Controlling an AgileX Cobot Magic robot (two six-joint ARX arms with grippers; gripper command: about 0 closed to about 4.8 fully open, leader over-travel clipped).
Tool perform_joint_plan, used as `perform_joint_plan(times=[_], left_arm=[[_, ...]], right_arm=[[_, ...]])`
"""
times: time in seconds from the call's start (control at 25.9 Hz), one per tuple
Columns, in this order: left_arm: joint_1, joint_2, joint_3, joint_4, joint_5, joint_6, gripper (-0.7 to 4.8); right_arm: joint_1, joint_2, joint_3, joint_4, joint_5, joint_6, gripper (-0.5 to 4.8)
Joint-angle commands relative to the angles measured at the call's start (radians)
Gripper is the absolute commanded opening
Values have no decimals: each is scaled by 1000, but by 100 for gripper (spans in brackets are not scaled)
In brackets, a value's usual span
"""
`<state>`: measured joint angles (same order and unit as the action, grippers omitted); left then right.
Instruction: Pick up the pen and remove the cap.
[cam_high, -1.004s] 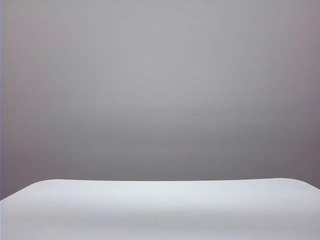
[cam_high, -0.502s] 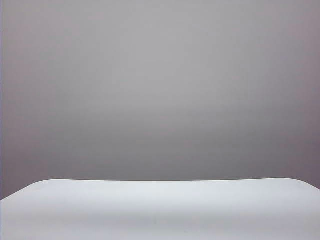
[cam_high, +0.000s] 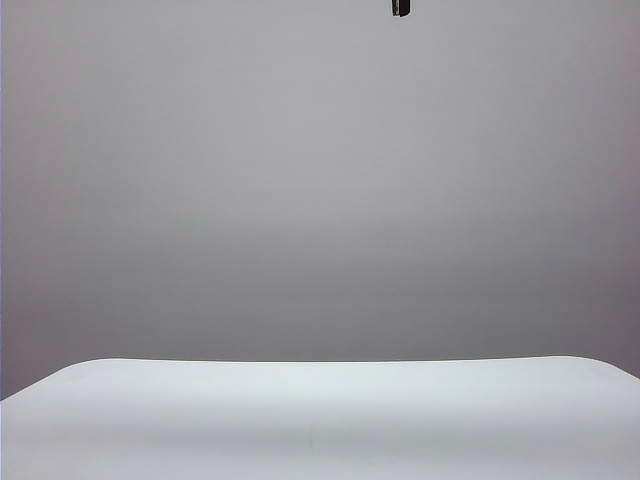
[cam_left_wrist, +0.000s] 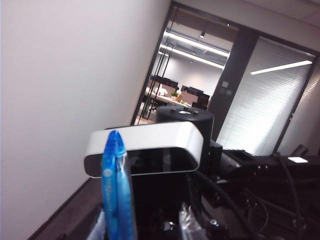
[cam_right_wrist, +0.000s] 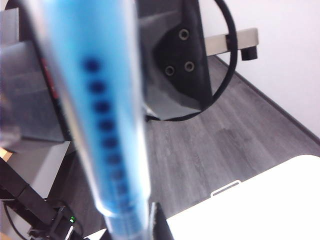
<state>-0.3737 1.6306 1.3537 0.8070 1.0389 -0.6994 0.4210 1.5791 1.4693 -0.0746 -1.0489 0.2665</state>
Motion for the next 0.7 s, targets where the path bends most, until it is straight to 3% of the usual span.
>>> perform_joint_plan(times=[0.04, 0.15, 0.35, 0.7], left_arm=[[1, -5, 2, -40, 24, 35, 189], [1, -5, 2, -106, 24, 85, 189], [1, -5, 2, -270, -34, 246, 189], [0, -5, 2, -251, -39, 276, 187]], right_arm=[[1, -1, 6, -25, -2, -3, -1], [5, 1, 6, -48, -2, -5, -1], [7, 1, 6, -50, -2, -6, -1], [9, 30, 5, -119, -6, -33, -1]])
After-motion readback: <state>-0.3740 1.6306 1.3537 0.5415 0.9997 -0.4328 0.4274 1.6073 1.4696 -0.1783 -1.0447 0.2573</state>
